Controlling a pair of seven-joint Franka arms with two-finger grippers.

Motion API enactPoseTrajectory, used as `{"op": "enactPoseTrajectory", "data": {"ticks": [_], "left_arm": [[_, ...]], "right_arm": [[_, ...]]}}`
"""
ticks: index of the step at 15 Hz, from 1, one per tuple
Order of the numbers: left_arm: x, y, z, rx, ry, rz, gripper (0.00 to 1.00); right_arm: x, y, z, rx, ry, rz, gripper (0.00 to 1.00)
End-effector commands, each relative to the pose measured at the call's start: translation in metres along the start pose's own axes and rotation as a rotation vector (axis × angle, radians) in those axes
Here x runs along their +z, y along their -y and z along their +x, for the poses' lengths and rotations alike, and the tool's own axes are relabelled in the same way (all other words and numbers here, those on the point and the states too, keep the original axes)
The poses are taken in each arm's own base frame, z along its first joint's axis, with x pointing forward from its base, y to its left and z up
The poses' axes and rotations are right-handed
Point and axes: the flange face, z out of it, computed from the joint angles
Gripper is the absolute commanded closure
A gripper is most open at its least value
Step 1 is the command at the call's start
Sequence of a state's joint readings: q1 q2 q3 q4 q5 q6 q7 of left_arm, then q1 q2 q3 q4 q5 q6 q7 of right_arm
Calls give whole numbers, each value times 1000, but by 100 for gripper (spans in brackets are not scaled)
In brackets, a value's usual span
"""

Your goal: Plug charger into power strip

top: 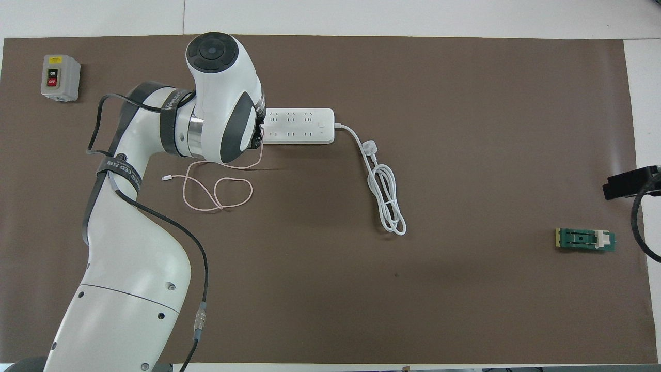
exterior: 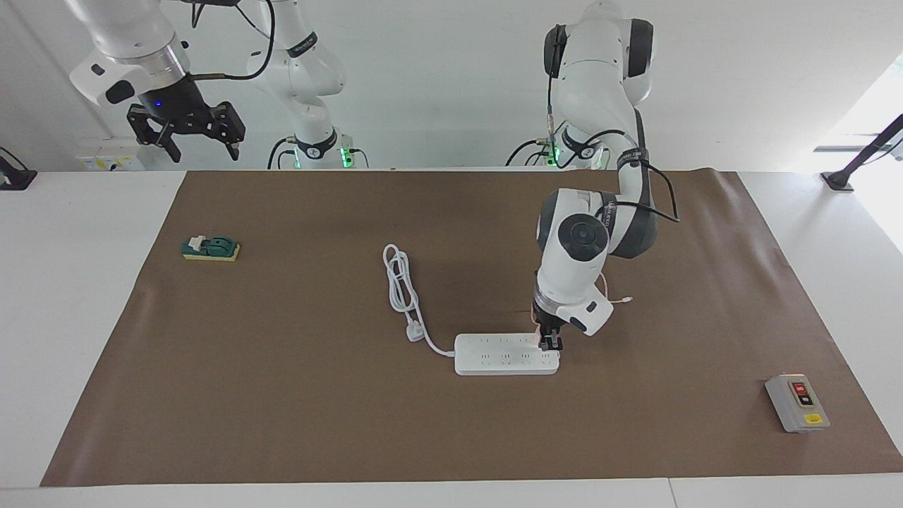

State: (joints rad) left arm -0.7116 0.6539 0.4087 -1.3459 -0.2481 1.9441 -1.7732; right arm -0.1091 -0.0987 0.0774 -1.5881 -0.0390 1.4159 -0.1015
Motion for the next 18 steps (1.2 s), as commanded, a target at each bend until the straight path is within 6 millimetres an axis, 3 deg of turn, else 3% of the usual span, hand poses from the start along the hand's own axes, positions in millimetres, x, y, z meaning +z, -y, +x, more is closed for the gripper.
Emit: {"op": "enactPoseTrajectory", "data": {"ticks": [1, 5, 6, 8, 14, 18], "left_arm": [[-51, 0, 32, 7, -16, 7, 0], [-98, 2, 65, 196, -19, 4, 0], [-112, 3, 83, 275, -48, 0, 0], [-145, 8, 134, 438, -58, 0, 0], [-207, 39, 292, 820, -2, 8, 0], [-246, 79, 360, 1043, 48, -7, 0]], "right_arm": [[-2, 0, -5, -13, -8, 18, 0], [-2, -1, -5, -11, -6, 18, 0], [-2, -1, -5, -11, -8, 18, 0], [-2, -1, -5, -11, -8, 18, 0], [-2, -1, -5, -11, -6, 18, 0], [-2, 0, -5, -13, -8, 18, 0]]}}
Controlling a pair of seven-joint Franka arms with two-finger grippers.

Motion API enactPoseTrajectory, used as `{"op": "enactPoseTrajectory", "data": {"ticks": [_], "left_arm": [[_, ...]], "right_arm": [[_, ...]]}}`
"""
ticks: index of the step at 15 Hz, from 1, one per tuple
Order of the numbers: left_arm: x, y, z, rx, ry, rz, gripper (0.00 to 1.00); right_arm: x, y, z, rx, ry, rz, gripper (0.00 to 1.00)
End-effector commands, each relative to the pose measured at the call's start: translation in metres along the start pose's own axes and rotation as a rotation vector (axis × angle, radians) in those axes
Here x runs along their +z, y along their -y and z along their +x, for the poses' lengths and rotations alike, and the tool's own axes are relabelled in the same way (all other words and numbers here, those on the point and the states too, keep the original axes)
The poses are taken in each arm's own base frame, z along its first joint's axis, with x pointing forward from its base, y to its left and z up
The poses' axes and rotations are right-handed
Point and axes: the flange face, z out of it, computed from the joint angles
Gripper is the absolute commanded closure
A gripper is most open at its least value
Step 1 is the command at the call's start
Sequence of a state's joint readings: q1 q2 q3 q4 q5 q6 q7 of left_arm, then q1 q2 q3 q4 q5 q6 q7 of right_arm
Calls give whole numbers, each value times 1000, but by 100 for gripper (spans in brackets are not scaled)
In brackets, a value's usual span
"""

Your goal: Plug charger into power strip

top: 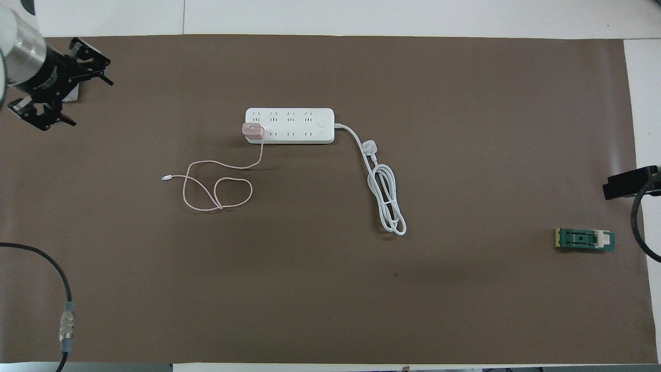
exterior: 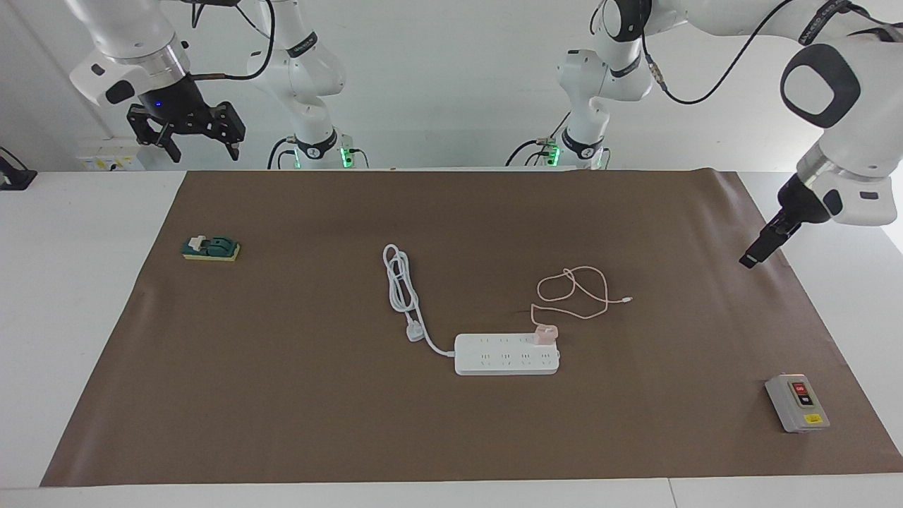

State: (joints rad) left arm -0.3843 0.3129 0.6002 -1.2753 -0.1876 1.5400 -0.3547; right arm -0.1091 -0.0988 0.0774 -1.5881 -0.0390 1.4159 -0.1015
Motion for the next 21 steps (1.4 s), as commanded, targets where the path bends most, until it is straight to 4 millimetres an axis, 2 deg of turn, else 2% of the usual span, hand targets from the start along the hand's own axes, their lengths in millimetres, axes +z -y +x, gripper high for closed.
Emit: {"op": "enactPoseTrajectory", "data": {"ticks": [1, 2, 4, 10, 12, 14, 16, 17, 18, 20, 21], "left_arm": [[-22, 29, -11, 115, 34, -10, 0], [-33, 39, -14, 107, 28, -23, 0], [-41, 45, -18, 105, 37, -29, 0], [-69, 35, -38, 180, -6, -95, 0], [-74, 24, -46, 246, -25, -84, 0], [-69, 3, -59, 313, -34, -2, 0], [-55, -13, -82, 358, -10, 47, 0], [-48, -15, -87, 361, -6, 51, 0], [-51, -12, -95, 364, -9, 40, 0], [-42, -4, -112, 363, 16, 52, 0], [-38, -9, -116, 378, 24, 56, 0]], "right_arm": [[-2, 0, -5, -13, -6, 18, 0], [-2, -1, -5, -11, -8, 18, 0], [-2, 0, -5, -13, -6, 18, 0], [-2, -1, -5, -11, -8, 18, 0], [-2, 0, -5, -13, -8, 18, 0], [-2, 0, -5, -13, -8, 18, 0], [-2, 0, -5, -13, -8, 18, 0], [-2, -1, -5, -11, -8, 18, 0], [-2, -1, -5, -11, -8, 18, 0], [-2, 0, -5, -13, -8, 18, 0], [-2, -1, -5, -11, -8, 18, 0]]}}
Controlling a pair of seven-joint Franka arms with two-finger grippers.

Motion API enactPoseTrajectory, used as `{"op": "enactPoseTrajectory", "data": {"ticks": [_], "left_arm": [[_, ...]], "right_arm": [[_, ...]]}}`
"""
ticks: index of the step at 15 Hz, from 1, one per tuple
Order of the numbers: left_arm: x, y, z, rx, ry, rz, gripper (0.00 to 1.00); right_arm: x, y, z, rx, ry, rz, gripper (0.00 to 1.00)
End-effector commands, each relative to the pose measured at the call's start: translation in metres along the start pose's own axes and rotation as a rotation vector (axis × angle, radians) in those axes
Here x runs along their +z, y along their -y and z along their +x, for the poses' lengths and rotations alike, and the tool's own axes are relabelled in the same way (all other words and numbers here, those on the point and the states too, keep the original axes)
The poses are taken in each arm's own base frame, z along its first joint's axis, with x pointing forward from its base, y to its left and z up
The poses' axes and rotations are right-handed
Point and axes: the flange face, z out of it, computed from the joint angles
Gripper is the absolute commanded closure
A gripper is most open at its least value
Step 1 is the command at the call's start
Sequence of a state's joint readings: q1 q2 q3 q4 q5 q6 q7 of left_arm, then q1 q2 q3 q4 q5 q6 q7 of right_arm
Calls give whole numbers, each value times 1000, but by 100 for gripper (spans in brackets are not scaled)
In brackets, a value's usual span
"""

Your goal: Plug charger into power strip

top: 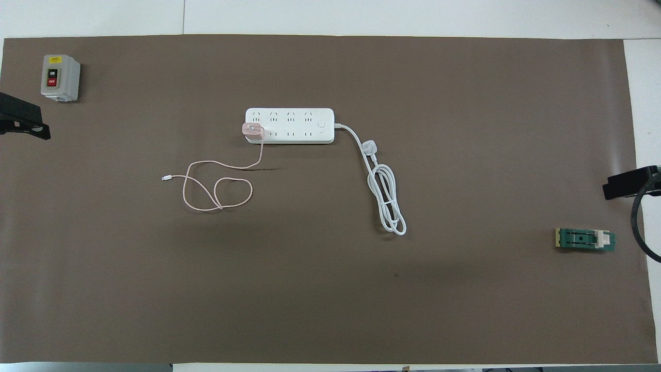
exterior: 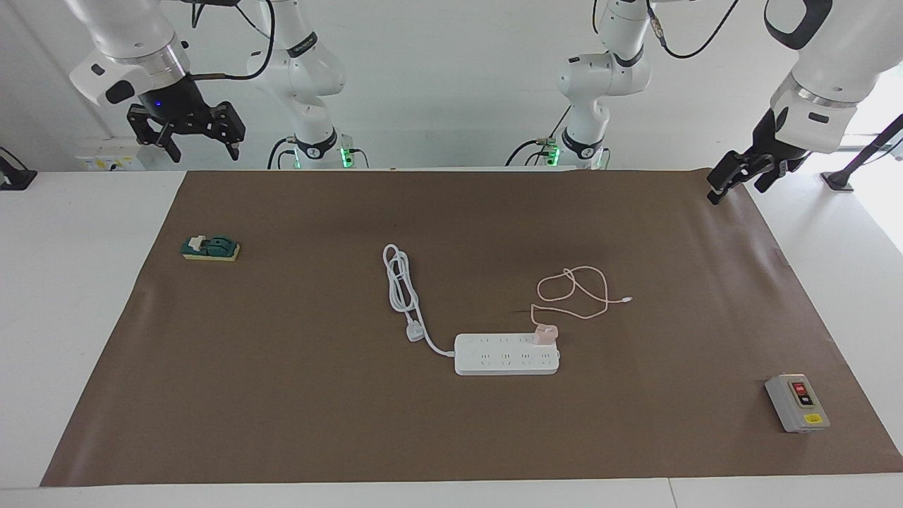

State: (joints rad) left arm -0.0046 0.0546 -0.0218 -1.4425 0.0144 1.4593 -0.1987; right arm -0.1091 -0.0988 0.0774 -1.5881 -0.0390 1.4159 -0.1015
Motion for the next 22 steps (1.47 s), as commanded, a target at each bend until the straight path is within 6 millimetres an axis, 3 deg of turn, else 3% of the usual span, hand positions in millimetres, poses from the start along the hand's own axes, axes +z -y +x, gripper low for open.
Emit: {"op": "enactPoseTrajectory", "data": {"ticks": [1, 5, 12, 18, 22], "left_arm": [[12, -5, -22, 35, 3, 19, 0], [24, -23, -26, 180, 17, 22, 0], [19, -33, -31, 205, 15, -55, 0], [24, -37, -29, 208, 33, -53, 0], [22, -28, -30, 196, 33, -52, 0]], "right_arm": [[-2, -1, -5, -11, -8, 18, 0], [-2, 0, -5, -13, -8, 18, 0], [-2, -1, -5, -11, -8, 18, 0], [-2, -1, -5, -11, -8, 18, 0], [-2, -1, -5, -11, -8, 18, 0]]}}
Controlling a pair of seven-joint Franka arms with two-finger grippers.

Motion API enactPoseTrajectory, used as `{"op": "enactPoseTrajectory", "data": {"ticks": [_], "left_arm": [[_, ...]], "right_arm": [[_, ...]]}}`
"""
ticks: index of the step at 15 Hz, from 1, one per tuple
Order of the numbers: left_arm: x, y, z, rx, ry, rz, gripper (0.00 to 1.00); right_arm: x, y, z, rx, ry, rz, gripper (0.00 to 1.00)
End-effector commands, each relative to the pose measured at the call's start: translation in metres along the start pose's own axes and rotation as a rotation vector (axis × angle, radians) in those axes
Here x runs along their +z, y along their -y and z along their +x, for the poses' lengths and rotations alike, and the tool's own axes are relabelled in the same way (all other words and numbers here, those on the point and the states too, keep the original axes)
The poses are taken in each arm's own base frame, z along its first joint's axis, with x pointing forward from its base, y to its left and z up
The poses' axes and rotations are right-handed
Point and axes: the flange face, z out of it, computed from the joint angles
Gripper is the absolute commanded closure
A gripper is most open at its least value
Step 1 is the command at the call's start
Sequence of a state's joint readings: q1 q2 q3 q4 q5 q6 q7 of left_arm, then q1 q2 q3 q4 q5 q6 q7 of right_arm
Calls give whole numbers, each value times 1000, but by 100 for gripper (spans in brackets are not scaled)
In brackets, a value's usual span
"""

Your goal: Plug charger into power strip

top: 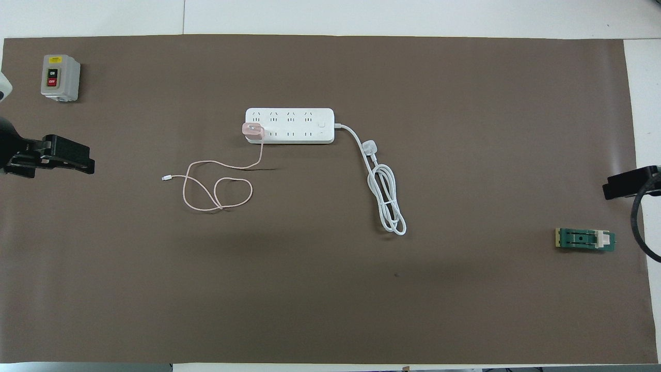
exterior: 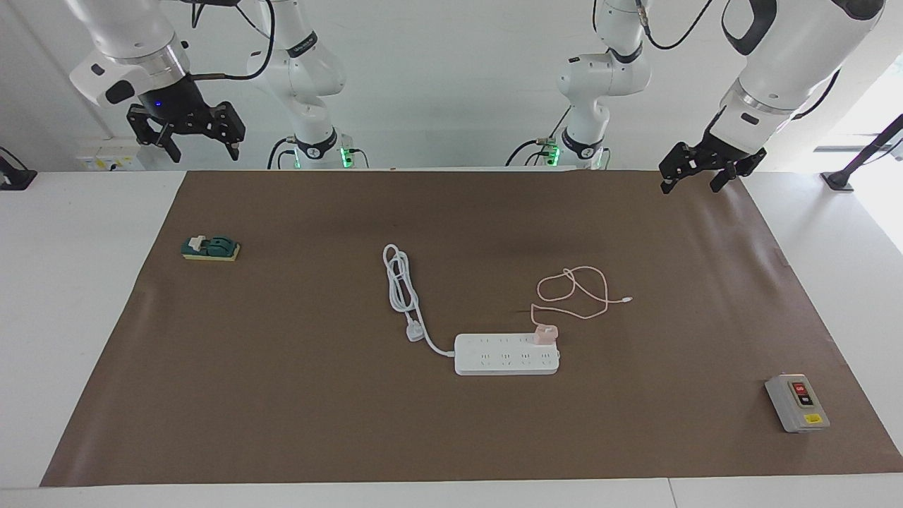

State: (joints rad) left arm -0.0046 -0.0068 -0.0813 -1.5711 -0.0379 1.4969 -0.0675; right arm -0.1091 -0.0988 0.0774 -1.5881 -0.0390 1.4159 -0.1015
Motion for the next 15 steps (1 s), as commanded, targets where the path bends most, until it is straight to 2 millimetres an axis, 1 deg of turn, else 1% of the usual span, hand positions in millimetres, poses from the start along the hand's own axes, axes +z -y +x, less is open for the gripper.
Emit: {"op": "enactPoseTrajectory", "data": {"ticks": [1, 5, 7, 9, 12, 13, 15], "left_arm": [[0, 6, -7, 0, -5, -7, 0], [-1, 6, -2, 0, -17, -6, 0], [-1, 6, -3, 2, -16, -4, 0], [-5, 4, -4, 4, -18, -4, 0], [-5, 3, -4, 2, -17, -4, 0], [-3, 5, 0, -3, -14, -3, 0], [-6, 5, 1, 3, -19, 6, 0]], "right_arm": [[-2, -1, -5, -11, -8, 18, 0], [-2, 0, -5, -13, -6, 18, 0], [-2, -4, -6, -5, -7, 18, 0], [-2, -4, -6, -5, -7, 18, 0], [-2, -1, -5, -10, -7, 18, 0], [-2, -3, -6, -7, -7, 18, 0], [-2, -3, -6, -6, -7, 18, 0]]}}
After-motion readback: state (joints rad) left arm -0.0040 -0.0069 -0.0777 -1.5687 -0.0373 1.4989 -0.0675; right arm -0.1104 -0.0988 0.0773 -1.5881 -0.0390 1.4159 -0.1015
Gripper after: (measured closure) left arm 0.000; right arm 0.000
